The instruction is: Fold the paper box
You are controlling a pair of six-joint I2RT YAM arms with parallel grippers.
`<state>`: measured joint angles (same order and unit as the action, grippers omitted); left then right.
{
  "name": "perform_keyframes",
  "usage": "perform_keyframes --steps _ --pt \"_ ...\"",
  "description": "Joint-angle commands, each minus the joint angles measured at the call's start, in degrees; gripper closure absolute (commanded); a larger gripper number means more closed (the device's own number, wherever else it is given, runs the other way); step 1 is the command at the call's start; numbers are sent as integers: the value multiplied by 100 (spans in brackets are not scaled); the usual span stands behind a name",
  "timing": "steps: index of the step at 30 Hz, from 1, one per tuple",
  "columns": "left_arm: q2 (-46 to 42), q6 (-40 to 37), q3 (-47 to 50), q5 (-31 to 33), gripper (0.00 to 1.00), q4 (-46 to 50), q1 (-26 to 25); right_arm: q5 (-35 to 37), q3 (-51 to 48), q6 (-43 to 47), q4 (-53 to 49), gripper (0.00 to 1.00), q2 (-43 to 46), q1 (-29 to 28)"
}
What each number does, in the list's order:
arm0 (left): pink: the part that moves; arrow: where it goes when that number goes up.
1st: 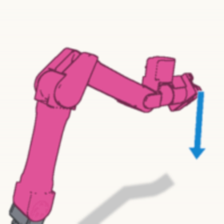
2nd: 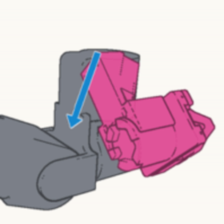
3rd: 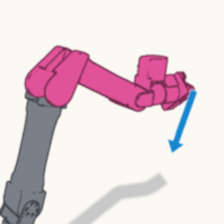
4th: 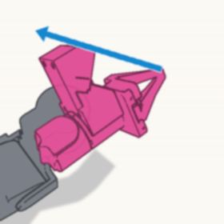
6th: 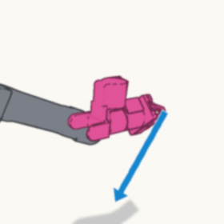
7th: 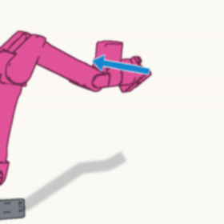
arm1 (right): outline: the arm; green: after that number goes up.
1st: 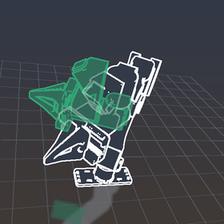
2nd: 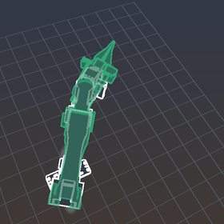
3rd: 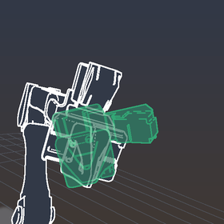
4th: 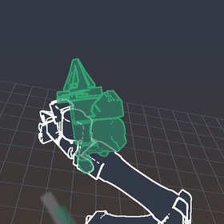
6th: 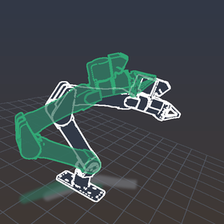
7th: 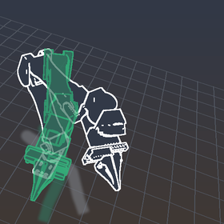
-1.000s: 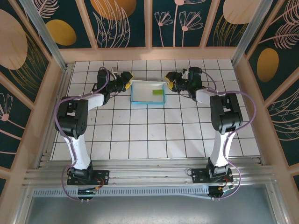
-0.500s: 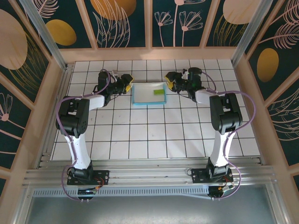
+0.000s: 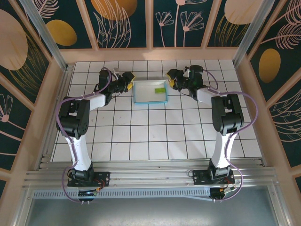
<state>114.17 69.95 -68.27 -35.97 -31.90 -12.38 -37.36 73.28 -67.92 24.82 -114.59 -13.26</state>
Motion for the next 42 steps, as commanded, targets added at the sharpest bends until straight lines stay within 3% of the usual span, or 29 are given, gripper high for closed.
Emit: perform_keyframes --steps 1,25,42 --pt "92 230 -178 -253 41 -18 -148 -114 247 -35 -246 47 -134 -177" --pt "159 1062 -101 -275 41 -641 -223 477 525 -972 -1084 47 6 -423" --pt "188 1203 -63 -209 42 -712 -304 836 777 -1265 -1450 47 155 -602"
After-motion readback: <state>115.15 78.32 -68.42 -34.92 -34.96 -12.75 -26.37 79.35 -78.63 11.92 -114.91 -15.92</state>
